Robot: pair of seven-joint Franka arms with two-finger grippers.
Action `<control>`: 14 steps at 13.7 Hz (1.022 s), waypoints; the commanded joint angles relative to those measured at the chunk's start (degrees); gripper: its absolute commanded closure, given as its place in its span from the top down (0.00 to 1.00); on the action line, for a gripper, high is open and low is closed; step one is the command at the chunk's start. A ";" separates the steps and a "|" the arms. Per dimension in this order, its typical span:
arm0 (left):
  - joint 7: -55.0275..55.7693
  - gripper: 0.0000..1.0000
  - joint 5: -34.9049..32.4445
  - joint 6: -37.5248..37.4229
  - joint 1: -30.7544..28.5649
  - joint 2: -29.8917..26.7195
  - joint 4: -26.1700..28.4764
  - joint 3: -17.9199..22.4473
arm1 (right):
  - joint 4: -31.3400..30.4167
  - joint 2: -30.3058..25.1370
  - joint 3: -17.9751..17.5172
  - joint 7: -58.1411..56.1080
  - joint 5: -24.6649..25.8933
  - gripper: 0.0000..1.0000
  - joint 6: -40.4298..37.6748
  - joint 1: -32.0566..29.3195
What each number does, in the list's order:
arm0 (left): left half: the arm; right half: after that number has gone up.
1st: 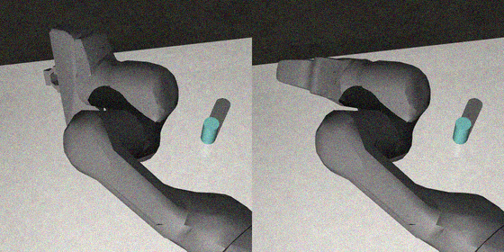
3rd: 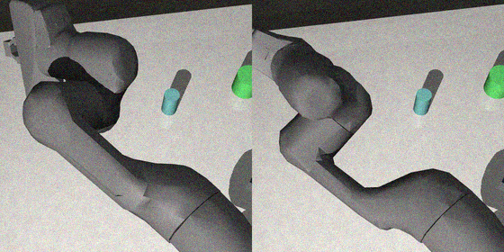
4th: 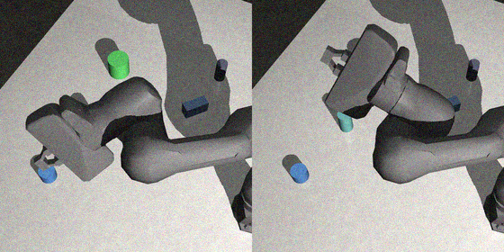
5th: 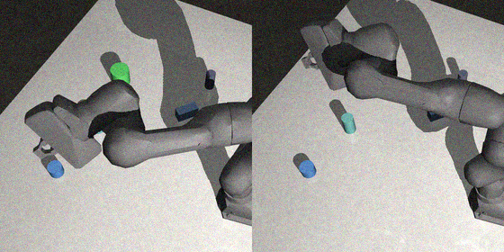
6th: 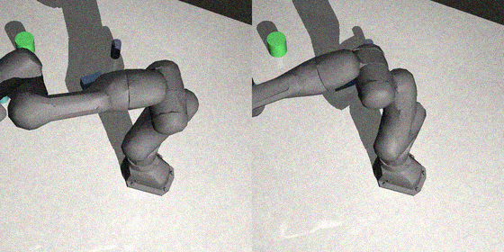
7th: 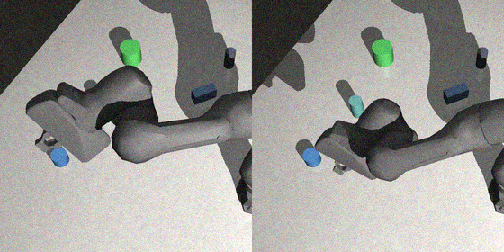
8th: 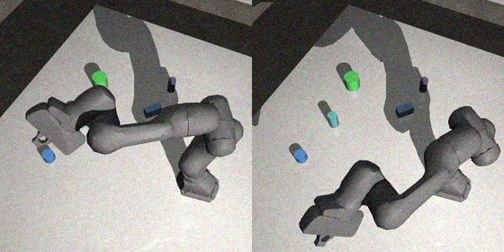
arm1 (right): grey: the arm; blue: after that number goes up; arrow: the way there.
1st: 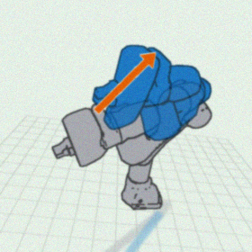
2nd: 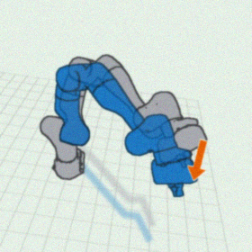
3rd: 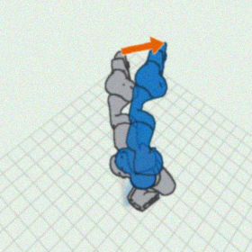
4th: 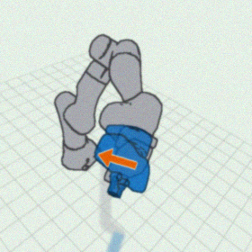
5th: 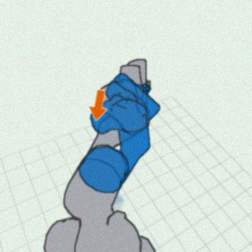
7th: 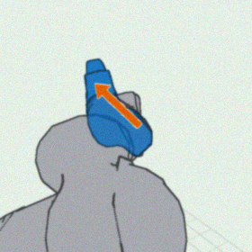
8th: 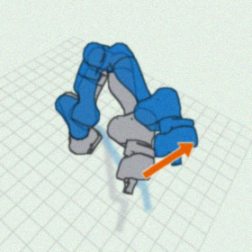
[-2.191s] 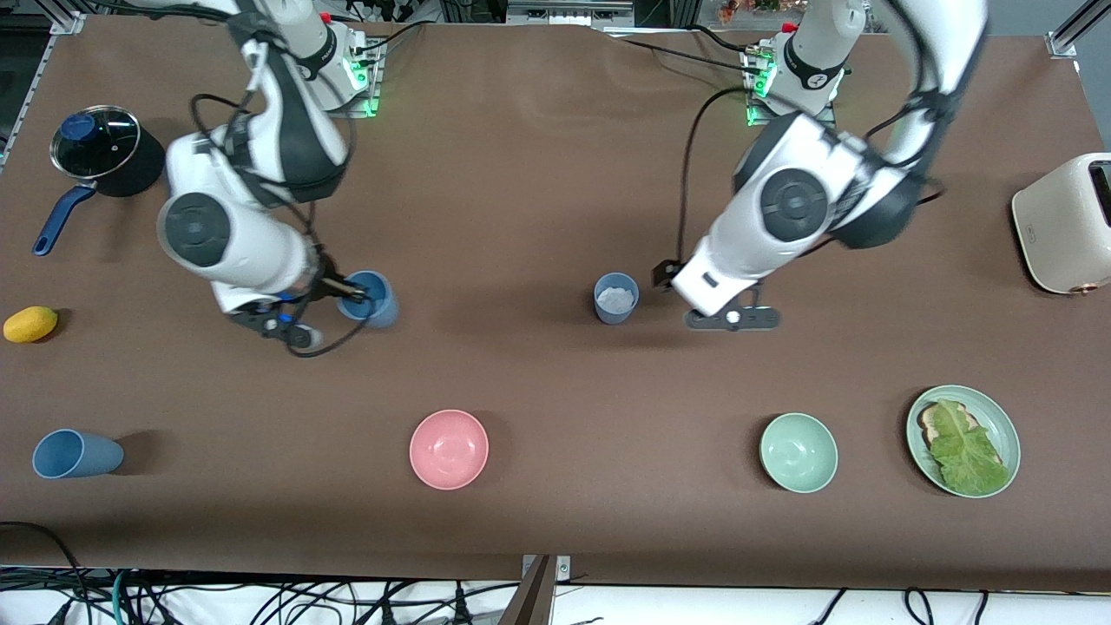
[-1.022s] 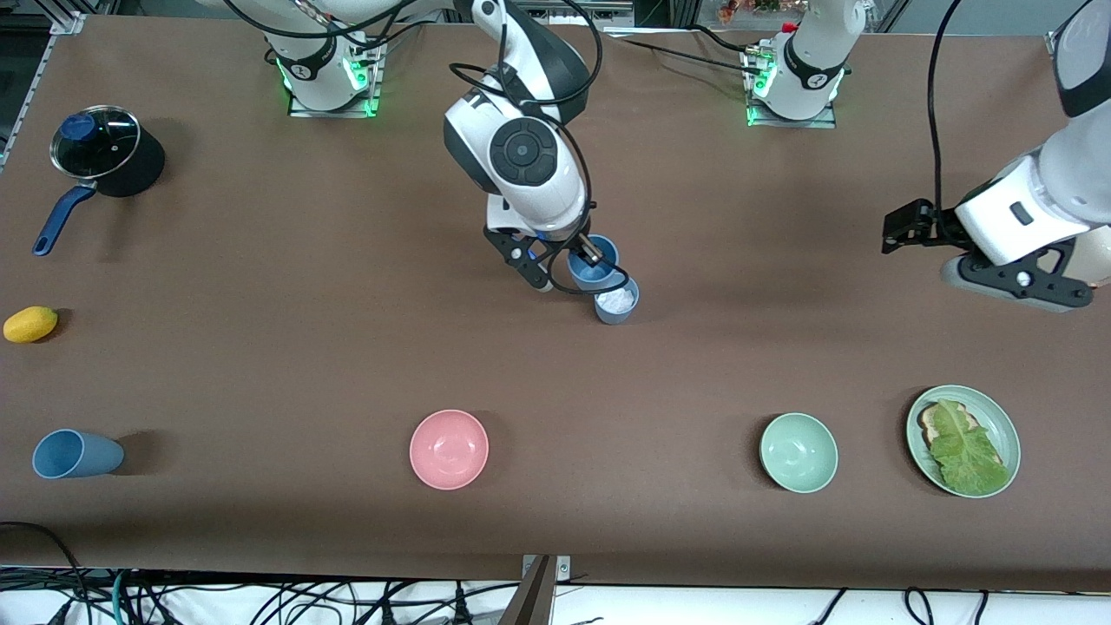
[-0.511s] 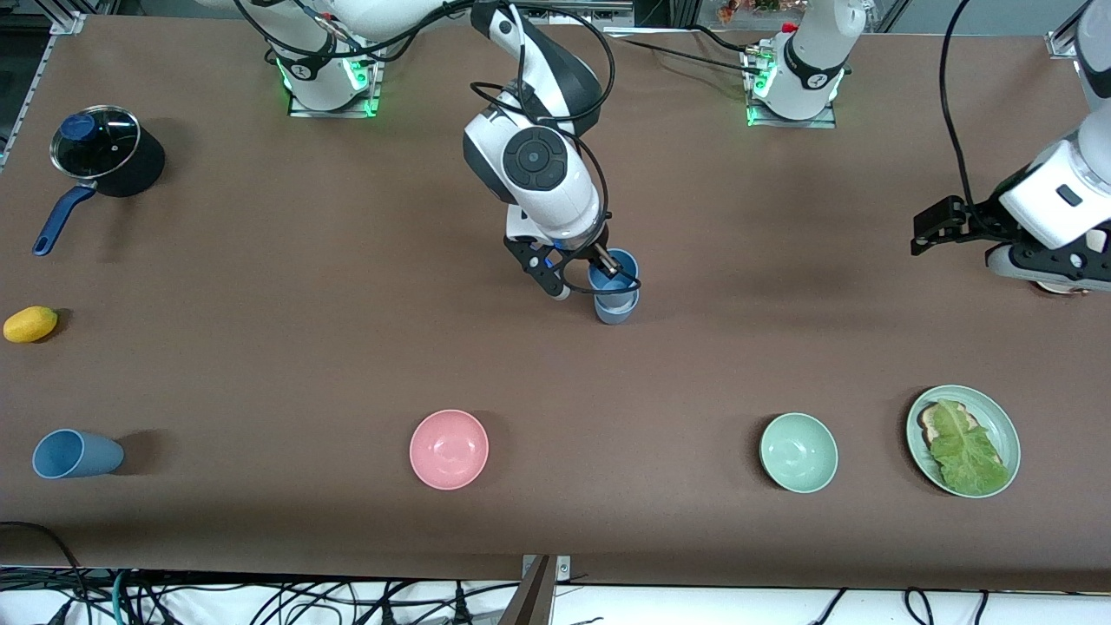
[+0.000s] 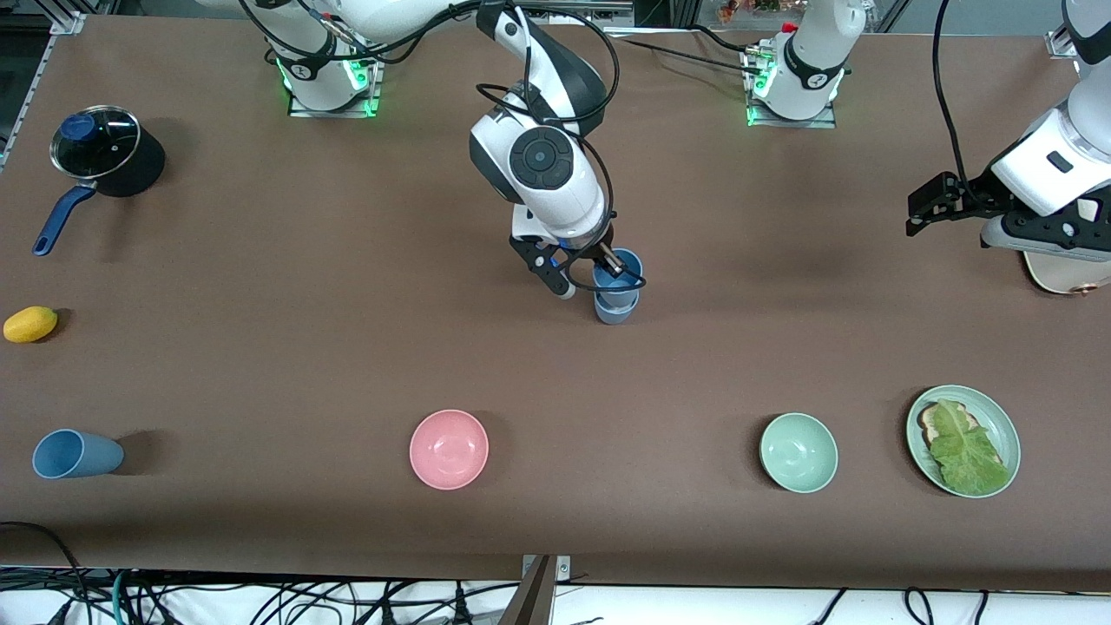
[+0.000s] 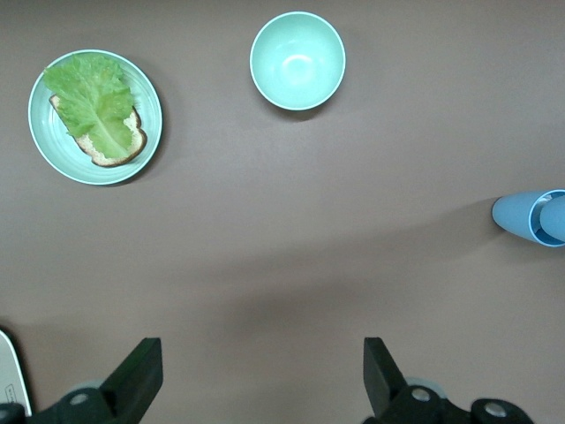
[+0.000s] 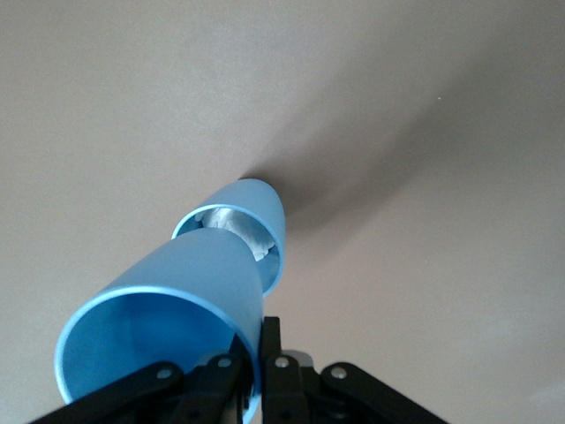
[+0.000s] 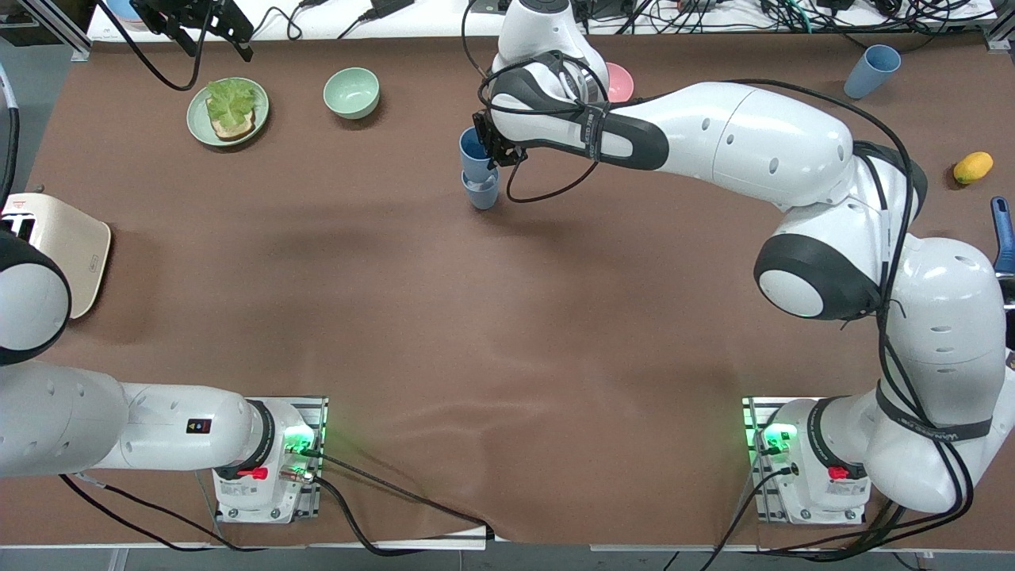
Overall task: Stack blue cups with both arms
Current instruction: 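Open the right gripper to release the stacked cup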
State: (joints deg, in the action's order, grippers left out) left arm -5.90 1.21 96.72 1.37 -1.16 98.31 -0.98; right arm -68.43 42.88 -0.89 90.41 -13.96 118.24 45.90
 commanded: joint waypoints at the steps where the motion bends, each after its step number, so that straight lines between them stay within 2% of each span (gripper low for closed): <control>1: -0.26 1.00 0.37 -1.53 0.12 -0.68 0.13 0.45 | 2.51 1.85 0.45 0.91 -0.98 0.00 -0.03 0.51; 5: -0.17 1.00 0.37 -1.62 0.03 -0.42 -0.57 0.54 | 2.51 2.47 0.45 1.00 -0.98 0.00 0.06 0.51; 6: -0.17 1.00 0.37 -1.62 0.03 -0.42 -0.57 0.63 | 2.51 2.47 0.54 1.09 -0.90 0.11 0.06 0.51; 7: -0.17 1.00 0.37 -1.62 0.03 -0.42 -0.57 0.72 | 2.51 2.47 0.54 1.17 -0.81 0.48 0.06 0.51; 8: -0.17 1.00 0.37 -1.62 0.03 -0.42 -0.57 0.72 | 2.51 2.47 0.54 1.00 -0.63 0.79 0.15 0.51; 9: -0.17 1.00 0.37 -1.62 0.03 -0.51 -0.57 0.72 | 2.51 2.38 0.63 0.91 -0.46 1.00 0.15 0.51; 14: -0.17 1.00 0.37 -1.71 0.03 -0.51 -0.57 0.63 | 2.60 0.63 0.98 -0.58 -0.37 1.00 -2.03 -0.45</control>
State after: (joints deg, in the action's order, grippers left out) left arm -5.87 1.21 95.99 1.36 -1.17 98.26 -0.54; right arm -67.22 44.00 -0.24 90.46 -13.96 118.47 45.82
